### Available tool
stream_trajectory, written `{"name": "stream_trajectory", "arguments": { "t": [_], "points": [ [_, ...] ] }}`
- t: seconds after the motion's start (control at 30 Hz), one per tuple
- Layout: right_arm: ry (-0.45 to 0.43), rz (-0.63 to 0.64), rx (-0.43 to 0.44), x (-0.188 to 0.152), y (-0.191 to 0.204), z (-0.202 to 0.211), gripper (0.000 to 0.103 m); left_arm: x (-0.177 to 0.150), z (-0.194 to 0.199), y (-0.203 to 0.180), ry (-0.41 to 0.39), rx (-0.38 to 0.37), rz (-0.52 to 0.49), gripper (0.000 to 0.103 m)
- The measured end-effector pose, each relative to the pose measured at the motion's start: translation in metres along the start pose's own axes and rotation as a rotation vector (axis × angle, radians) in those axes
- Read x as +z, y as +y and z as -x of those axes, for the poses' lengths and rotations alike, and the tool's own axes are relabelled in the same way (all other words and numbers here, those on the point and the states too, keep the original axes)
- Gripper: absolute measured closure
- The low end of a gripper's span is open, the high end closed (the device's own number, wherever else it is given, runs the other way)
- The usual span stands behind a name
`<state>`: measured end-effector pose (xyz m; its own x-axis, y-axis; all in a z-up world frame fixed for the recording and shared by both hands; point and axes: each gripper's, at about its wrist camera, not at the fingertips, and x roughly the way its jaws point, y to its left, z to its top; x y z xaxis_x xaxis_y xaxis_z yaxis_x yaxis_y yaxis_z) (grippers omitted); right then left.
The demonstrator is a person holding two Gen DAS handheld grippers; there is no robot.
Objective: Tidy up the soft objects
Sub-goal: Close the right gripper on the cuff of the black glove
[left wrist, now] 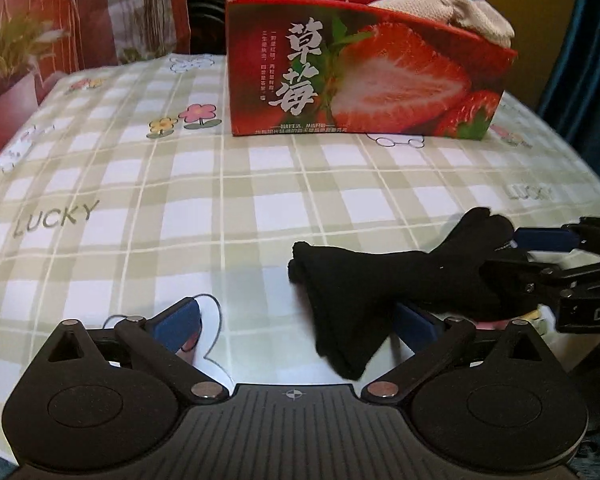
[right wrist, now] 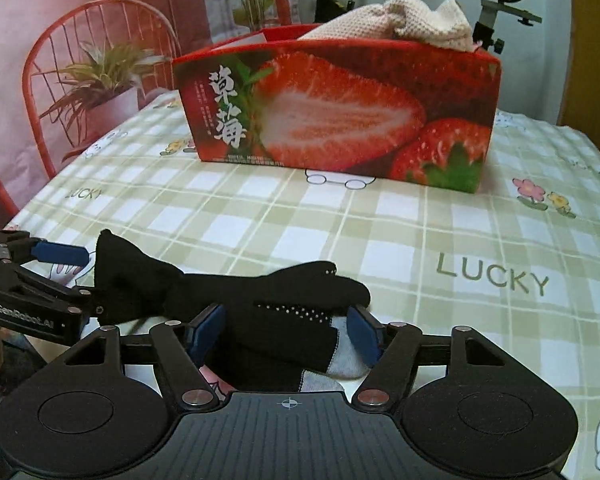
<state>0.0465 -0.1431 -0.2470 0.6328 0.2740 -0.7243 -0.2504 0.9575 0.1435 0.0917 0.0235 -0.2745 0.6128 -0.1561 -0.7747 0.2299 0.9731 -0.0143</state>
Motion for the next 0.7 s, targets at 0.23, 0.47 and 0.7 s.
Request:
{"name": "stream_trajectory", "arguments": {
  "t": [0.23,0.47,0.7],
  "points": [
    [-0.035,-0.009,-0.002,-0.0022,-0.0049,-0.0002,0.058,0.0004,-0.0048,-0.0026,-0.038,0.024,-0.005,0.0],
    [-0.043,-0.009,0.013,-0.002,-0.0018,-0.0019,0.068,0.0012,-0.0074,-0.0033,-0.048,0.027,0.001,0.0],
    [-0.049,-0.024,0.025,-0.0023,-0.0022,-0.0014,0.072,0.0013,-0.0069,-0.0003,-0.057,0.014,0.012,0.0]
  ]
}}
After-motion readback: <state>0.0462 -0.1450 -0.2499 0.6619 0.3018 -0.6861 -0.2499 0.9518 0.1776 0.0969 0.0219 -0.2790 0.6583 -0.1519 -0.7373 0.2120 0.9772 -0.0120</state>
